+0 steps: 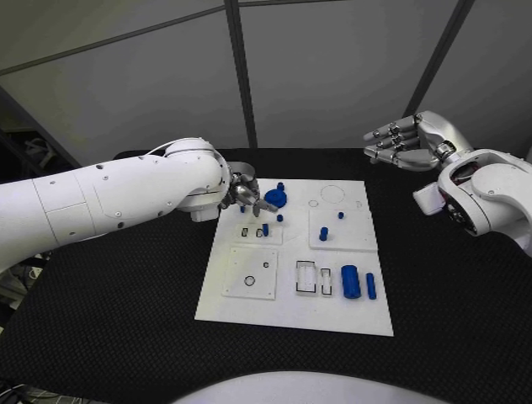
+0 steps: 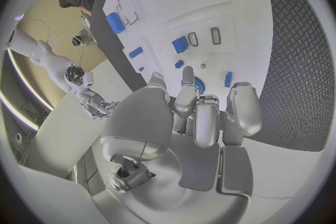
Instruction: Assemble the parts on the task board
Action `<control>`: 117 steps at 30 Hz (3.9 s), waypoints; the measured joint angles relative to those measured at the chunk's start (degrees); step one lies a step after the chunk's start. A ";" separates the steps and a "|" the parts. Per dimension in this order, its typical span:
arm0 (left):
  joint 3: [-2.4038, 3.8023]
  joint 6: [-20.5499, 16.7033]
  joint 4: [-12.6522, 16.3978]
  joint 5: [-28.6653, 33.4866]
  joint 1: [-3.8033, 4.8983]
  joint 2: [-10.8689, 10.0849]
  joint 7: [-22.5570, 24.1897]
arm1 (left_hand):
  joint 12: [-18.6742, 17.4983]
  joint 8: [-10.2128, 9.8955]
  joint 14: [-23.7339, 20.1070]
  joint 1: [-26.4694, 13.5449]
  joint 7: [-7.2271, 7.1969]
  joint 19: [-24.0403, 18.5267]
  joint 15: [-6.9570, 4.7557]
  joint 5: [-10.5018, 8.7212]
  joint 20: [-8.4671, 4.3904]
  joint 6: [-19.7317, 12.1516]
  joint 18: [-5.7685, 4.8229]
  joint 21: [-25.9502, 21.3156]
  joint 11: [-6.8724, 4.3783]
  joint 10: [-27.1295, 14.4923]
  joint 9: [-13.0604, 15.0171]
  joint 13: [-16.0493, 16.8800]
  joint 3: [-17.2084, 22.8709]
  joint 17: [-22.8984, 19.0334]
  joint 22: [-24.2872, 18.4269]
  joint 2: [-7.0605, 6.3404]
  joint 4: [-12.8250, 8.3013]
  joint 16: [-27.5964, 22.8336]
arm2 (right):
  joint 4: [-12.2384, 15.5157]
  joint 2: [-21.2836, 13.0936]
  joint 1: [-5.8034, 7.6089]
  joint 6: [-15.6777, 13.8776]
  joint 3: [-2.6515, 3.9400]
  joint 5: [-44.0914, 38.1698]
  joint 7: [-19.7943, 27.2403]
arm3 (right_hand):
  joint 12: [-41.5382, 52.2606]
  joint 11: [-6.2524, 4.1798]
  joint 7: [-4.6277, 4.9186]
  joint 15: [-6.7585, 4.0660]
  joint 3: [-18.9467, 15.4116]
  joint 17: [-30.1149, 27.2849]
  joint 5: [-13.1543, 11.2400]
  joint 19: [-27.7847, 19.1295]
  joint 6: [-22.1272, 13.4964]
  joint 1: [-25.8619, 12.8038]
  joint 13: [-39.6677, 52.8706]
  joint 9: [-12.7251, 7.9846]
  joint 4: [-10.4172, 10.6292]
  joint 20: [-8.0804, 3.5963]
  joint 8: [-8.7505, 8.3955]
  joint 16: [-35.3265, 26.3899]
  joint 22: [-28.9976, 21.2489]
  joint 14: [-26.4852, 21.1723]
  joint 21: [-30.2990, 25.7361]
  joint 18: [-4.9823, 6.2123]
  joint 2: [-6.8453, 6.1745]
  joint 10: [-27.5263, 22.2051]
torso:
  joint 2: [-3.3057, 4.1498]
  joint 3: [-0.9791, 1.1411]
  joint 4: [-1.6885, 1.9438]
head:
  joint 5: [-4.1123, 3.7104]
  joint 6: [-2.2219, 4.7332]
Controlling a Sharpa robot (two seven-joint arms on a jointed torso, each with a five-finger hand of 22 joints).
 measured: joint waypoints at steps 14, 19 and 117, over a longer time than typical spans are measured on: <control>-1.12 4.79 -2.58 -1.04 0.34 2.17 -0.76 | 0.00 0.23 0.00 0.43 0.00 -0.01 0.00 0.29 0.01 0.00 -0.01 0.00 0.00 0.00 0.66 -0.27 0.00 0.00 -0.11 0.89 0.00 -0.38 | -0.85 0.72 0.00 0.72 0.00 -0.74 -0.81 | 0.52 -0.58 -0.32 -0.70 -0.24 0.24 0.33 1.70 0.71 -0.60 -0.25 0.11 -0.24 -0.32 0.00 0.00 -0.64 1.66 -0.53 0.00 -0.14 1.34 | 0.23 -0.11 -0.08 | 0.18 0.03; -1.35 5.55 -3.07 -0.98 0.35 2.66 -0.83 | -0.27 0.23 0.00 0.74 0.00 -0.01 0.00 0.29 0.01 0.00 -0.01 0.00 0.00 0.00 0.96 -0.46 0.00 -0.01 -0.28 1.19 0.00 -0.48 | -0.97 0.82 0.00 0.92 -0.01 -1.07 -1.10 | 0.51 -0.58 -0.32 -0.69 -0.39 0.23 0.54 1.70 0.71 -0.77 -0.44 0.11 -0.39 -0.32 0.00 -0.22 -0.92 1.66 -0.97 0.00 0.03 1.34 | 0.27 -0.16 -0.09 | 0.19 -0.06; -2.26 -7.33 4.37 8.73 -1.37 -3.68 -0.71 | -2.45 -2.20 0.43 10.05 -0.19 0.39 0.02 1.54 -0.40 -1.63 -0.03 0.45 -0.48 0.11 12.27 -0.08 40.74 -0.02 3.75 -10.89 -0.41 -0.23 | -3.11 2.00 -0.01 3.13 -0.04 -2.86 -3.03 | 0.51 -0.58 -0.32 -0.69 -0.39 0.19 2.51 2.92 0.70 -1.58 -1.02 0.09 -0.39 -0.32 0.00 -0.88 -2.14 1.64 -2.76 -0.02 -0.07 1.33 | 0.27 0.13 0.82 | 0.46 -1.43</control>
